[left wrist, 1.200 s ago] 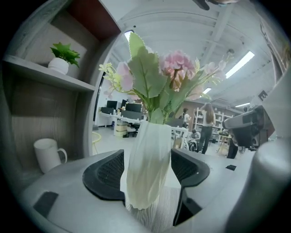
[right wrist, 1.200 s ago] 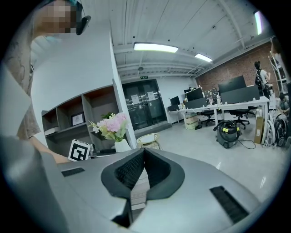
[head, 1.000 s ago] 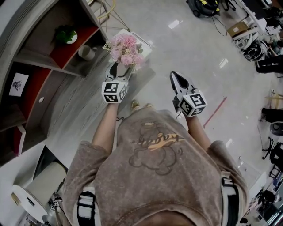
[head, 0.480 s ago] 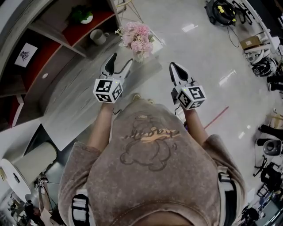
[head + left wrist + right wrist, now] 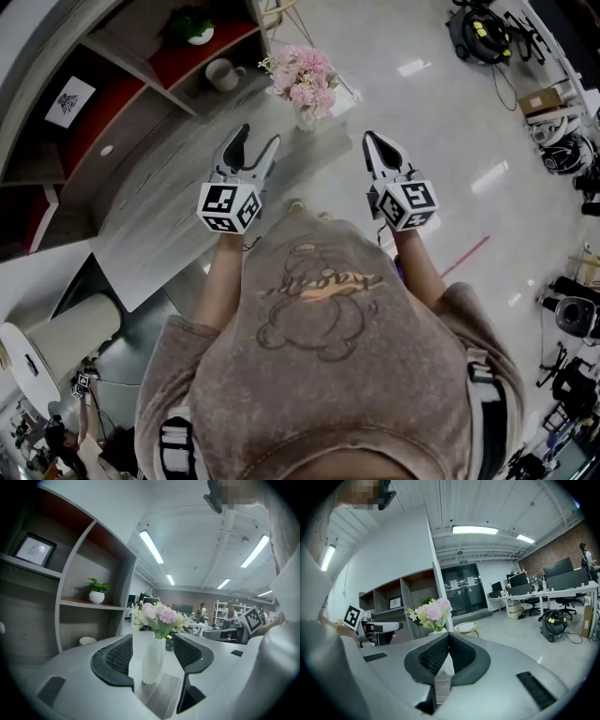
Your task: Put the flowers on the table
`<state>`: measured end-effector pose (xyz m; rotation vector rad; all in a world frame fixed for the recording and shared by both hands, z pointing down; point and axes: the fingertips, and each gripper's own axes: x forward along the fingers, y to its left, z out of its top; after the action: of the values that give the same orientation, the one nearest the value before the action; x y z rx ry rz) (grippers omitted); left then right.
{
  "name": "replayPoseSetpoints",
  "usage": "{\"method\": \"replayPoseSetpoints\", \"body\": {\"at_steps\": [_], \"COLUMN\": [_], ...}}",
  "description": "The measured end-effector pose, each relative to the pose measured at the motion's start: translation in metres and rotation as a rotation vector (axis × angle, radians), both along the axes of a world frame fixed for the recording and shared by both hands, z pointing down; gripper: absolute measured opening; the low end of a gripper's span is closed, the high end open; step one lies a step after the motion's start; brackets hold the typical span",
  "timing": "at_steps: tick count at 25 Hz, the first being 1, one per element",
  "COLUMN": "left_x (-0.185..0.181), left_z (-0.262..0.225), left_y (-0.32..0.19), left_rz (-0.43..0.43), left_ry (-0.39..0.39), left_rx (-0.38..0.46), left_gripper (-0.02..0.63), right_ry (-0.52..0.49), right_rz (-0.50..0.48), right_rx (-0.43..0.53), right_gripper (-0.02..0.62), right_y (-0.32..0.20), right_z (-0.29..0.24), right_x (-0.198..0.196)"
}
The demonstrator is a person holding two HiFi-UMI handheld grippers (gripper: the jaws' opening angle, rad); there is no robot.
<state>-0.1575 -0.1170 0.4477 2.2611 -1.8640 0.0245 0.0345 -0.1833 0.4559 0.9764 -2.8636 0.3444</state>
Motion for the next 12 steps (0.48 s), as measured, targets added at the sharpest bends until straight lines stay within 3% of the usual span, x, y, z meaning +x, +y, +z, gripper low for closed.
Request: {"method": "replayPoseSetpoints", "body": {"at_steps": [6,12], "left_x": [0.0006,0.0047], "left_z": [0.0006,0.0067], "left_y": [0.0068,0.0099], "left_rz": [-0.021,-0.031], "left_ry": [-0.002,-0.004], "left_rx": [0.012,0.015], "left_gripper": [0.118,0.029], "right_ry": [0.009,0.01], "right_rz": [0.026,0.04], "right_rx": [0.009,0.007], "right_gripper": [-0.003,-0.003], "right_y": [0.0035,0.0082], "right_z": [-0.0002,0.0039], "right_x": [0.0048,0.0069]}}
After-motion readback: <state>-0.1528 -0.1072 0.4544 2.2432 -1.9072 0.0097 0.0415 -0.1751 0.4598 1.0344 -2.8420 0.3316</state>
